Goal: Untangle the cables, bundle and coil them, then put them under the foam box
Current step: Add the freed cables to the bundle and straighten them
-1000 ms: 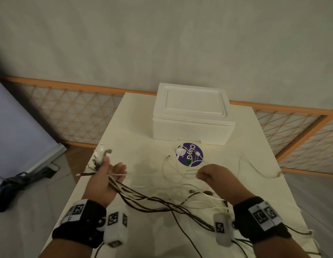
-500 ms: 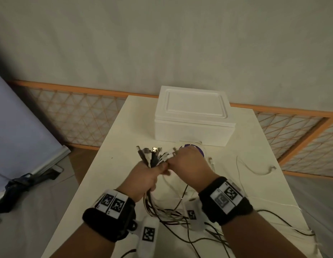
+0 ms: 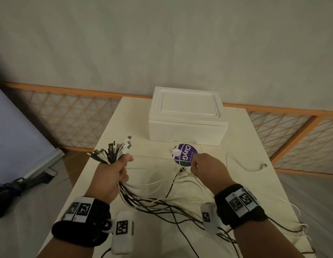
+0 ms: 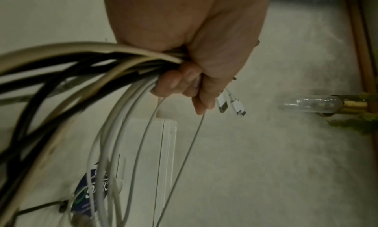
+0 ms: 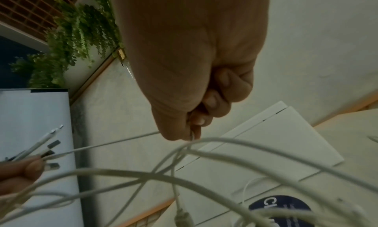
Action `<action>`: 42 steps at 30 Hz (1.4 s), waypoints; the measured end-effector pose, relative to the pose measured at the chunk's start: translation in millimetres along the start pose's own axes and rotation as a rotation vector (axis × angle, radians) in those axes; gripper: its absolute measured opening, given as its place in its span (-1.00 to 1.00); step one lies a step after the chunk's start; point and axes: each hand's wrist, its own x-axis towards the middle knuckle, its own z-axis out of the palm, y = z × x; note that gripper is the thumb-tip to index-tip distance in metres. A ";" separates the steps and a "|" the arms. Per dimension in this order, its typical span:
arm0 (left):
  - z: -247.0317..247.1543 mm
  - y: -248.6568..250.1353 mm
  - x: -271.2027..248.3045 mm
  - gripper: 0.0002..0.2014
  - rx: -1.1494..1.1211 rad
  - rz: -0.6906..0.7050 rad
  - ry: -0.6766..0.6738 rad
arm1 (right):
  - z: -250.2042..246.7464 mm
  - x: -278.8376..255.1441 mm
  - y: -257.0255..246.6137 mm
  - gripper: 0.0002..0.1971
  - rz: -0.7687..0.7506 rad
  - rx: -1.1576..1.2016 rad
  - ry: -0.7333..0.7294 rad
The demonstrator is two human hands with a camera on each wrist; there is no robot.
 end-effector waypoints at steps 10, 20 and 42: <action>-19.0 -6.1 9.5 -0.74 -0.156 -0.163 0.082 | -21.8 -14.2 12.3 -0.84 0.327 0.989 0.355; -35.0 -19.0 8.8 -0.67 -0.275 -0.175 0.088 | -22.1 -45.7 56.3 -0.85 0.466 1.326 0.587; -34.1 -23.4 12.3 -0.78 -0.100 -0.164 0.071 | -53.6 -57.9 81.0 -0.74 0.495 1.785 0.797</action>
